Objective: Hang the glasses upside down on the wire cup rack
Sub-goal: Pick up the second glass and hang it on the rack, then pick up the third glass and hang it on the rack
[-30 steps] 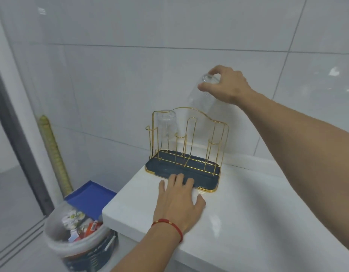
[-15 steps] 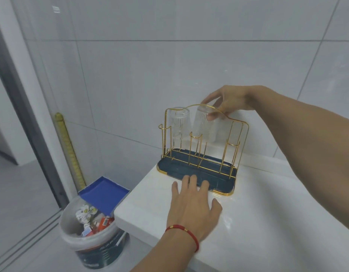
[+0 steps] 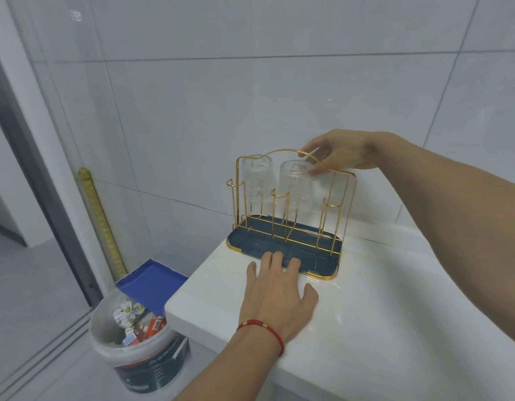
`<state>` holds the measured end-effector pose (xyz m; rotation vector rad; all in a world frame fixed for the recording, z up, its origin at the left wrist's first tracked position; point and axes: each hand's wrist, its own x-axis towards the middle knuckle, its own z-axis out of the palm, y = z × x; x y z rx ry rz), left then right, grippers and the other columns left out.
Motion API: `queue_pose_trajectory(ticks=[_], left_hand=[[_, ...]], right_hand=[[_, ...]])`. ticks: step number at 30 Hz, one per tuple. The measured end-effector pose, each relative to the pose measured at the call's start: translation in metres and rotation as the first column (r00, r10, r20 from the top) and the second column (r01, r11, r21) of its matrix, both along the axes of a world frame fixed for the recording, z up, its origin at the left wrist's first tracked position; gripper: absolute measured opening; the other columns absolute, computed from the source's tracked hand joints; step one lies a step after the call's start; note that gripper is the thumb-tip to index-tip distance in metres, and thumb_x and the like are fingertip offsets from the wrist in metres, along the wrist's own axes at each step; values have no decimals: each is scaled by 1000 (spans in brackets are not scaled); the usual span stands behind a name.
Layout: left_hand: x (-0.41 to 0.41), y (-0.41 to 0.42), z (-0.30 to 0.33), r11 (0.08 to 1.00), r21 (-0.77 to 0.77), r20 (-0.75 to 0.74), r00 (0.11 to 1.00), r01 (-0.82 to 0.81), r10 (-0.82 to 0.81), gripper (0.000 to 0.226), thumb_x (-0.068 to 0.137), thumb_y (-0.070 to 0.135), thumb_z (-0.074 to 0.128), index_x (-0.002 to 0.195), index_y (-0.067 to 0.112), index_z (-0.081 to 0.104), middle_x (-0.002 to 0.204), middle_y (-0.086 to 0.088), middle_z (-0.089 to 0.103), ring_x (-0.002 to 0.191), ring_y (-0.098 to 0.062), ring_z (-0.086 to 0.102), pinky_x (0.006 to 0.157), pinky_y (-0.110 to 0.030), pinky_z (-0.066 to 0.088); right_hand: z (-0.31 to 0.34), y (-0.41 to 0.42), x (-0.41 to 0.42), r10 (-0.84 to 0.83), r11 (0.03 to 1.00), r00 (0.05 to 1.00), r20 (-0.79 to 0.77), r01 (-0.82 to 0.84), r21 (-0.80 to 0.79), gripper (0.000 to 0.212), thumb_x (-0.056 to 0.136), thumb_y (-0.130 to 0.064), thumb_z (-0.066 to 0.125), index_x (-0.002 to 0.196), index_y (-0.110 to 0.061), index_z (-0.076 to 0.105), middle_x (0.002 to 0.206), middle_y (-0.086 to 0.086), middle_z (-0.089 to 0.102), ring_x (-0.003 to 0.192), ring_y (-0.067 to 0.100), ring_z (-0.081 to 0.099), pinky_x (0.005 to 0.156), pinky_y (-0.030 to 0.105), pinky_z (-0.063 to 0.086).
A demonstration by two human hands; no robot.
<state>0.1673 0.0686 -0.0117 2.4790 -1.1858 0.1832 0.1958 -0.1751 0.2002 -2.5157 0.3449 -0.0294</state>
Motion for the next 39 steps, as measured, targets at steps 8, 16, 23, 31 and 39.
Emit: queue_pose_trajectory(ticks=[8, 16, 23, 31, 39], left_hand=[[-2, 3, 3, 995, -100, 4, 1000, 29, -28, 50, 86, 52, 36, 126, 28, 52, 131, 2, 47, 132, -20, 36, 112, -47, 30], [-15, 14, 17, 978, -171, -15, 993, 116, -120, 45, 89, 45, 48, 130, 26, 57, 132, 4, 55, 130, -19, 42, 110, -43, 36], [-71, -16, 27, 939, -289, -24, 979, 189, -204, 23, 97, 33, 54, 89, 16, 68, 98, 0, 68, 105, -24, 52, 89, -43, 47], [-215, -106, 36, 890, -256, -113, 903, 376, -414, 68, 101, 56, 31, 53, 9, 41, 52, -11, 53, 60, -33, 50, 63, -42, 47], [-207, -131, 18, 844, -446, -365, 800, 298, -475, 73, 95, 70, 28, 56, 9, 23, 50, -2, 27, 49, -19, 26, 54, -37, 27]], right_hand=[[-26, 16, -114, -372, 927, 667, 646, 296, 230, 21, 92, -7, 64, 106, -15, 77, 102, 9, 78, 89, 25, 75, 79, 38, 64], [-161, 50, -284, -497, 815, 729, 470, 579, -37, 24, 92, -2, 63, 99, -24, 72, 92, -3, 75, 85, 20, 70, 82, 43, 57], [-202, 58, -378, -604, 681, 645, 468, 723, -118, 28, 91, -8, 62, 113, -23, 69, 100, -10, 65, 99, 17, 59, 81, 27, 41], [-195, 55, -394, -789, 251, -44, 613, 887, 387, 42, 88, -6, 66, 128, -7, 55, 127, 9, 53, 116, 28, 45, 88, 27, 34], [-185, -6, -402, -926, 66, -117, 358, 886, 460, 108, 88, -27, 79, 160, 3, 5, 159, 27, 30, 142, 44, 37, 117, 48, 36]])
